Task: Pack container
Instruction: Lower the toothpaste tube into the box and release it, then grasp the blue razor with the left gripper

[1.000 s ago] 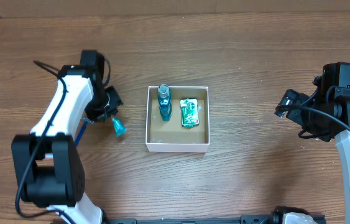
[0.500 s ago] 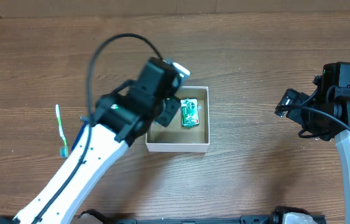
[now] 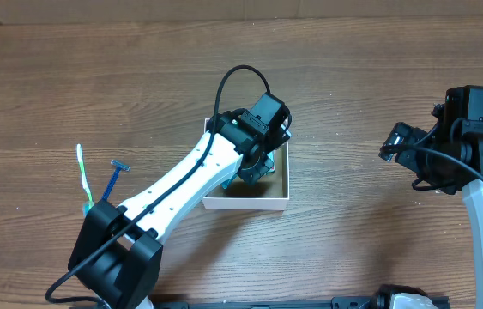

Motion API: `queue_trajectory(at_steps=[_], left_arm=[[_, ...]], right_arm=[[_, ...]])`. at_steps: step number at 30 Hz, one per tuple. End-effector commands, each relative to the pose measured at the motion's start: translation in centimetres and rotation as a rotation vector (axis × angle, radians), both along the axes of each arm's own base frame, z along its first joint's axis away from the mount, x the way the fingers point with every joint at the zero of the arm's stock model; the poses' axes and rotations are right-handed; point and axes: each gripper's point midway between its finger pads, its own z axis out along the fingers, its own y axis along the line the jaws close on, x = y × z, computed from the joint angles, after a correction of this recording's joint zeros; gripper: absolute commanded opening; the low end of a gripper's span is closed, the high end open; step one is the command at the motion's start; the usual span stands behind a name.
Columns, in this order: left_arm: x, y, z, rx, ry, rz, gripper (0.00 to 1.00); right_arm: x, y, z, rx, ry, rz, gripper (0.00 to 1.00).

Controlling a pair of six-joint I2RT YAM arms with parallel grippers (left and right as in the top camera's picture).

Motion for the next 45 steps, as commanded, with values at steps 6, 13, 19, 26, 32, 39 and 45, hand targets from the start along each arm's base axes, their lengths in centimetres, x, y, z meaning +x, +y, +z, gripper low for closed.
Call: queue_trajectory(at_steps=[6, 13, 19, 26, 32, 39, 45], left_arm=[[-0.8, -0.6, 2.4, -0.001, 0.011, 0.015, 0.43], [-0.7, 3.4, 17.1, -0.043, -0.319, 0.328, 0.51], [-1.5, 15.5, 19.8, -0.038, -0.329, 0.803, 0.68], [-0.3, 24.6, 13.7, -0.042, -0.127, 1.035, 0.73], [-0.8, 28.4, 5.0, -0.106, 0.004, 1.107, 0.75], [-0.6, 32.7, 1.2, -0.106, -0.055, 1.137, 0.87], [0.2, 32.1, -0.6, -0.131, -0.016, 1.069, 0.86]], right_arm=[[0.0, 0.0, 0.1, -0.002, -0.008, 0.005, 1.00], [0.1, -0.1, 0.1, -0.003, -0.009, 0.006, 1.00], [0.1, -0.1, 0.1, -0.003, -0.011, 0.006, 1.00], [0.1, -0.1, 0.1, -0.003, -0.010, 0.006, 1.00], [0.1, -0.1, 0.1, -0.002, -0.011, 0.006, 1.00], [0.1, -0.1, 0.1, -0.003, -0.011, 0.006, 1.00], [0.1, -0.1, 0.1, -0.004, -0.011, 0.009, 1.00]])
